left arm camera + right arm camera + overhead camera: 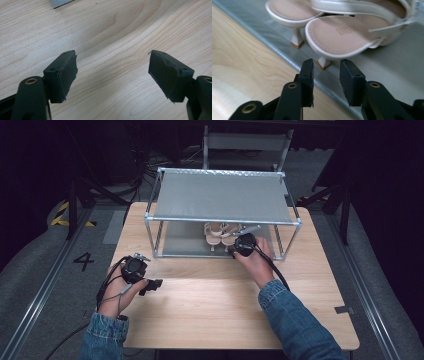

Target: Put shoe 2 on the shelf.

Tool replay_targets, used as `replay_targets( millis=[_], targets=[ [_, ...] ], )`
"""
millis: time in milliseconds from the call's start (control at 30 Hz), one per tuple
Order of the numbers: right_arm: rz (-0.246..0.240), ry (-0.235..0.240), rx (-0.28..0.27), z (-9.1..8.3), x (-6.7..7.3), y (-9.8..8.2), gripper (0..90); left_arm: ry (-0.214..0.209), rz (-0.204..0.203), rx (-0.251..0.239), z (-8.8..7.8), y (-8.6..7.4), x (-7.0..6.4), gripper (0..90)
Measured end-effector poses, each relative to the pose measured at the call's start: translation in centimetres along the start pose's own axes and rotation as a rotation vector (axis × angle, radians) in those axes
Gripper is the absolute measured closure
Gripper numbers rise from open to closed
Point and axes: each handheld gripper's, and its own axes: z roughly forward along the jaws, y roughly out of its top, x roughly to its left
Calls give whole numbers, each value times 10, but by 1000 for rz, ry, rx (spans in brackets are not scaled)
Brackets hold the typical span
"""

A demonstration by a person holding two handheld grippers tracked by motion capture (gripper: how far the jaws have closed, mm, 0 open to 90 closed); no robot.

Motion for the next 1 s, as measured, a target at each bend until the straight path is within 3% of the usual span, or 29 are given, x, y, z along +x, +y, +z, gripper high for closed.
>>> replay_targets(
  millis=[200, 400, 567, 1000],
  targets=[
    [45, 46, -6, -30, -1, -6, 598, -2, 4, 0, -1, -1, -1, 236],
    [52, 61, -4, -61, -4, -16, 564, 4, 7, -2, -3, -1, -2, 236],
    [72, 73, 28, -83, -8, -30, 545, -7, 18, 3, -3, -1, -3, 235],
    [122, 45, 74, -120, -33, -70, 505, -11, 27, 21, 0, -3, -3, 235]
  ],
)
